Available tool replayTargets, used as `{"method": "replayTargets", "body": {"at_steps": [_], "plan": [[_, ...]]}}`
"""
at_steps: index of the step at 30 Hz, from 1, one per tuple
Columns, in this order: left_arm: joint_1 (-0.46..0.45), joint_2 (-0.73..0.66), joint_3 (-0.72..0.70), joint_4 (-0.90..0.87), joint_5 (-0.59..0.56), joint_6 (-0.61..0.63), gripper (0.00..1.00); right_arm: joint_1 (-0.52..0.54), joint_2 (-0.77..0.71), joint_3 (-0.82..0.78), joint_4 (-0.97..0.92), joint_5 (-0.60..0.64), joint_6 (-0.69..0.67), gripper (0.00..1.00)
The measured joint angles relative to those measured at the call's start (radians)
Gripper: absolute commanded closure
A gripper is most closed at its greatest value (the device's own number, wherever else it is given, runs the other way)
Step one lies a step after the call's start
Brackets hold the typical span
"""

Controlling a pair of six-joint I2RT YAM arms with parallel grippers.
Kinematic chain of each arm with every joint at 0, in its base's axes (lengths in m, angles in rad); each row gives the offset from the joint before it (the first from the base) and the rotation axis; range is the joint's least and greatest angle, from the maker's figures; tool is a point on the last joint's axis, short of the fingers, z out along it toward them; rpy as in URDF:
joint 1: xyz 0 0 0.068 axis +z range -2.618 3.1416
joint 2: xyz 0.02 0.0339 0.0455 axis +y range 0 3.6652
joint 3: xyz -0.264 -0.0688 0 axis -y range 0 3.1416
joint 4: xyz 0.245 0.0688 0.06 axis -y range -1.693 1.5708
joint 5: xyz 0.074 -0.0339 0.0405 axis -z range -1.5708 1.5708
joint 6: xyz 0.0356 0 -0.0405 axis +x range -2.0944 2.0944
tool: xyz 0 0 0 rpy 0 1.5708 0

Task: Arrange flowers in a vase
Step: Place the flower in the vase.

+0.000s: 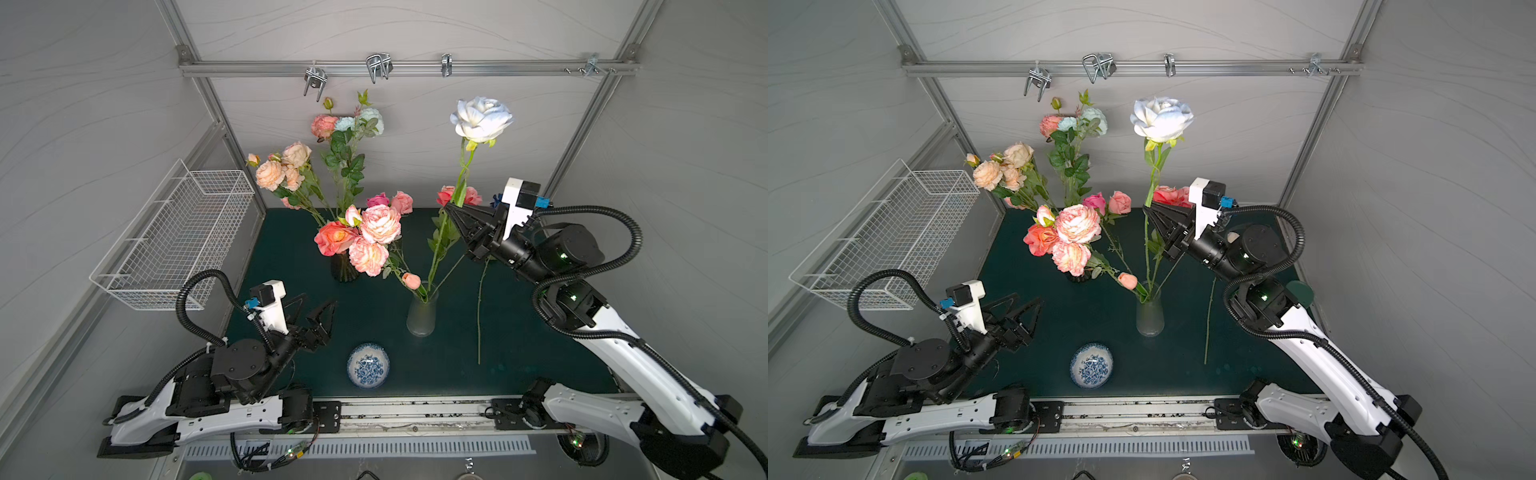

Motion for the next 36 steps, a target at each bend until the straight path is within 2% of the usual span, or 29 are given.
{"method": "replayTargets", "body": {"at_steps": [9, 18, 29, 34, 36], "plan": [[0.0, -0.001, 0.0, 0.0, 0.0, -0.001, 0.1, 0.022, -0.026, -0.269, 0.025, 0.002, 0.0, 1.0], [0.0, -0.001, 0.0, 0.0, 0.001, -0.002, 0.1, 0.059, -0.12, -0.414, 0.031, 0.025, -0.002, 1.0], [0.0, 0.0, 0.0, 0.001, 0.003, -0.004, 0.1, 0.087, -0.125, -0.518, 0.027, 0.076, 0.002, 1.0], [0.0, 0.0, 0.0, 0.002, 0.004, -0.004, 0.09, 0.104, -0.154, -0.533, 0.022, 0.099, 0.006, 0.89], [0.0, 0.0, 0.0, 0.002, 0.004, -0.004, 0.09, 0.111, -0.162, -0.534, 0.01, 0.104, 0.006, 0.82]]}}
